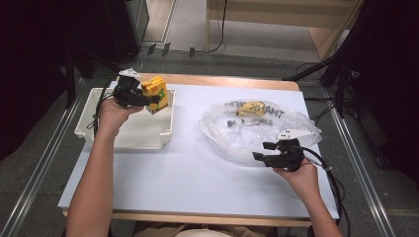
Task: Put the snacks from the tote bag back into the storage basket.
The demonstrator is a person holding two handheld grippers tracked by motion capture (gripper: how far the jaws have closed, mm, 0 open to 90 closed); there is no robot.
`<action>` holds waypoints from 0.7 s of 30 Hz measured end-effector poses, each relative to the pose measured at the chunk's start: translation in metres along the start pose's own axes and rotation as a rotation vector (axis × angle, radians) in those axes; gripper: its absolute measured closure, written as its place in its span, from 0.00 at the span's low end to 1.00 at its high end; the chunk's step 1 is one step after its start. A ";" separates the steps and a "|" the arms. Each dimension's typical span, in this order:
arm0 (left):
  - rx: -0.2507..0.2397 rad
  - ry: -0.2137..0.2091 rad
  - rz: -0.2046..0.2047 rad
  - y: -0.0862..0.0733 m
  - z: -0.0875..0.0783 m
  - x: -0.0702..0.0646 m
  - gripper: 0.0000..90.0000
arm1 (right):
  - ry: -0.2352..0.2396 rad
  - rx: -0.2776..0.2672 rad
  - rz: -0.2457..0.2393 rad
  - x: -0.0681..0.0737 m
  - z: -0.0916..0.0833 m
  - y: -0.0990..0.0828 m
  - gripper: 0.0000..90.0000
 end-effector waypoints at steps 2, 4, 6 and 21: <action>0.012 0.003 -0.006 -0.004 0.004 0.003 0.57 | 0.000 -0.002 -0.002 0.000 0.000 0.000 0.43; 0.028 0.014 -0.006 -0.007 0.007 0.005 0.57 | -0.001 -0.001 -0.001 0.000 0.000 0.000 0.43; 0.030 0.014 -0.027 -0.010 0.011 0.008 0.57 | -0.001 0.000 -0.001 0.000 0.000 0.000 0.43; 0.041 0.036 -0.033 -0.022 0.035 0.014 0.57 | -0.002 0.008 -0.006 0.000 0.002 -0.001 0.43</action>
Point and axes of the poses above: each handheld gripper's, and its own axes: z roughly forward along the jaws, y roughly out of its top, x roughly to its left, the point moved 5 cm from there along z, roughly forward along the jaws, and after that the axes turned 14 degrees about -y, right-handed, at the moved point
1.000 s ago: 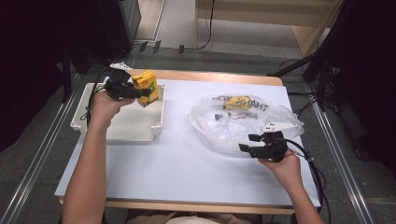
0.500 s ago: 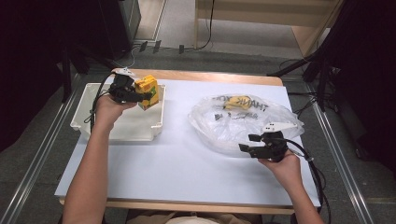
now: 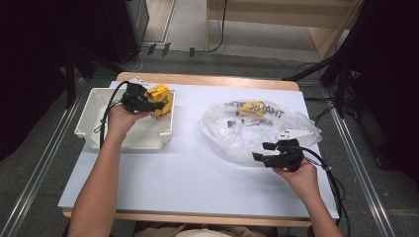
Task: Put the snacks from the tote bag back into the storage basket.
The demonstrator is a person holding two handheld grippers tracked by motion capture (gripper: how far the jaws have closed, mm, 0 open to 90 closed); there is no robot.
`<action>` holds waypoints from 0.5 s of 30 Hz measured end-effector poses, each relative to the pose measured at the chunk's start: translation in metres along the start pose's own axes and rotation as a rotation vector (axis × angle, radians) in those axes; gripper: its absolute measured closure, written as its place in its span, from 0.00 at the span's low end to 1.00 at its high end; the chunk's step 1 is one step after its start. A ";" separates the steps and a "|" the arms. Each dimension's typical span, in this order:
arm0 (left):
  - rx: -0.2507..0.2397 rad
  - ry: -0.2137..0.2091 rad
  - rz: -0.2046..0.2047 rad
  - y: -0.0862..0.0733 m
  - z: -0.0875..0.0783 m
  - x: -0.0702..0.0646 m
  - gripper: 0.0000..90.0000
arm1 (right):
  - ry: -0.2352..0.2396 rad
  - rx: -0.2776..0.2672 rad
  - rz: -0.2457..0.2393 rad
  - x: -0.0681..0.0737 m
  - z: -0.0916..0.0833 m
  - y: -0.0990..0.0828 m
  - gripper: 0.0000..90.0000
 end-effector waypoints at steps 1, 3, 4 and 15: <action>0.005 0.009 0.003 -0.001 0.002 0.001 0.57 | 0.001 0.000 0.003 0.000 -0.001 0.000 0.43; 0.010 0.014 -0.003 -0.003 0.005 0.002 0.57 | 0.002 -0.002 0.005 0.000 -0.001 0.000 0.43; 0.011 0.015 -0.004 -0.003 0.006 0.003 0.57 | 0.003 -0.002 0.005 0.000 -0.001 0.000 0.43; 0.006 0.018 -0.006 -0.006 0.017 0.008 0.57 | -0.007 0.012 -0.011 0.002 -0.002 -0.003 0.43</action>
Point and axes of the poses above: each handheld gripper's, and its own axes: z roughly forward along the jaws, y roughly out of its top, x roughly to its left, the point moved 5 cm from there along z, roughly forward along the jaws, and after that the axes turned 14 degrees about -y, right-handed, at the moved point
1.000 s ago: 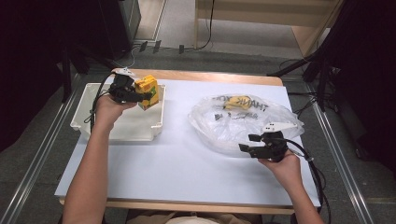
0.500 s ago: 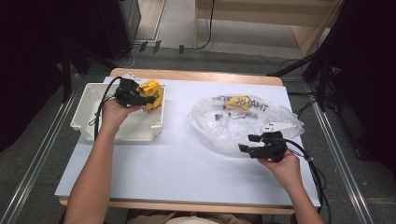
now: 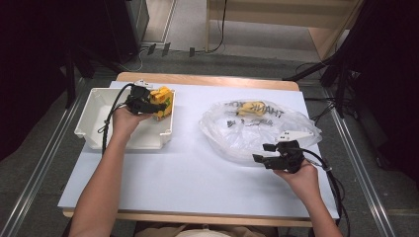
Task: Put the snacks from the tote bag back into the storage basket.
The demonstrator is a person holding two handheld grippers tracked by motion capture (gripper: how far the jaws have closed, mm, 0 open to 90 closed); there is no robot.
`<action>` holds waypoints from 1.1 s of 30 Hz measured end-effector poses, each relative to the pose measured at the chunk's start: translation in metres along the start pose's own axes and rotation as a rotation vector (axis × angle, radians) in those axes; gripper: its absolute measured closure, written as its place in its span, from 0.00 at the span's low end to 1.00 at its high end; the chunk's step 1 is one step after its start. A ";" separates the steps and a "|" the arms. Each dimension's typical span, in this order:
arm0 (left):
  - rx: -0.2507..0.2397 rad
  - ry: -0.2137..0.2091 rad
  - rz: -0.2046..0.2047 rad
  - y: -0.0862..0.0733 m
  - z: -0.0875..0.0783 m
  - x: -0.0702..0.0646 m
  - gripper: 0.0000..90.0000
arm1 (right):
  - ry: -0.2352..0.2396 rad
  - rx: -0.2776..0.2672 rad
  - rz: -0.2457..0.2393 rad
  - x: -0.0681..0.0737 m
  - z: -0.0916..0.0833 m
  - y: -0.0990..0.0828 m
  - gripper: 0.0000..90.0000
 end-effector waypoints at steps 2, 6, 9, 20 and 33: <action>-0.006 -0.002 0.012 -0.001 0.001 0.000 0.57 | 0.001 0.002 -0.004 0.000 0.000 -0.001 0.43; -0.019 -0.006 0.012 0.000 0.002 0.001 0.57 | 0.003 -0.007 -0.009 0.001 -0.002 -0.001 0.43; -0.029 -0.010 0.014 -0.001 0.003 0.002 0.57 | 0.000 -0.006 -0.012 0.001 -0.002 -0.001 0.43; -0.006 -0.033 -0.005 -0.003 0.001 0.004 0.55 | 0.002 -0.004 -0.016 0.002 -0.002 -0.001 0.42; -0.065 -0.069 -0.058 0.006 -0.008 0.001 0.49 | -0.004 0.005 -0.017 0.001 -0.001 -0.002 0.42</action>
Point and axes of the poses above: each handheld gripper's, and its own axes: z roughly forward along the jaws, y roughly out of its top, x roughly to its left, the point moved 5 cm from there along z, roughly forward along the jaws, and after that the axes turned 14 degrees about -y, right-handed, at the moved point
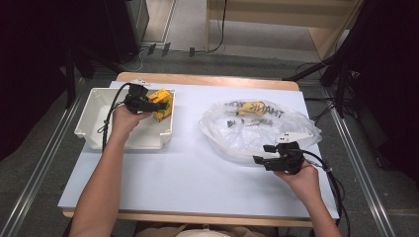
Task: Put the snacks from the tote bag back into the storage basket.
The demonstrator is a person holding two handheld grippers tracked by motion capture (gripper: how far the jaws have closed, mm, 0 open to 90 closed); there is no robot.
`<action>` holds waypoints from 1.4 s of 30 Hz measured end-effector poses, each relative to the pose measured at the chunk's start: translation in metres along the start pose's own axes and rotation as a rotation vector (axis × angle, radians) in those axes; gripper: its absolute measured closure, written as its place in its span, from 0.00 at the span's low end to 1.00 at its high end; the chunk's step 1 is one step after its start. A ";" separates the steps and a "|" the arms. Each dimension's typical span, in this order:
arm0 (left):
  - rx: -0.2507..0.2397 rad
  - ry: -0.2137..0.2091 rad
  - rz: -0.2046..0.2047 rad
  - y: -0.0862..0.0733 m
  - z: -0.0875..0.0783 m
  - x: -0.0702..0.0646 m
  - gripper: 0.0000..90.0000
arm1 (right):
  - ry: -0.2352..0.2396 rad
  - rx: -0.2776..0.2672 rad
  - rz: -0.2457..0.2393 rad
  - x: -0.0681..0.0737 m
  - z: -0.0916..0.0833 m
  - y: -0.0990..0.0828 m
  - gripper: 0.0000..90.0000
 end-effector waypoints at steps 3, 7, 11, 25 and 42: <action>-0.018 -0.010 -0.003 0.004 -0.005 -0.003 0.49 | 0.000 0.000 -0.002 0.000 0.000 0.000 0.42; -0.003 0.008 0.009 0.006 -0.010 -0.005 0.49 | -0.002 -0.001 -0.004 0.000 0.000 0.000 0.42; 0.030 -0.002 0.001 0.010 -0.014 -0.009 0.47 | -0.002 -0.001 -0.004 0.000 -0.001 0.000 0.42; 0.039 -0.002 0.005 0.007 -0.033 -0.013 0.45 | 0.002 -0.011 0.001 -0.001 -0.001 0.002 0.42; 0.033 0.029 -0.009 -0.015 -0.052 -0.015 0.45 | 0.010 -0.017 0.017 -0.004 0.002 0.006 0.42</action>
Point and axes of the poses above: each handheld gripper's, and its own axes: z roughly forward along the jaws, y roughly out of its top, x roughly to its left, the point moved 5 cm from there along z, roughly forward along the jaws, and after that the axes turned 14 degrees about -y, right-handed, at the moved point
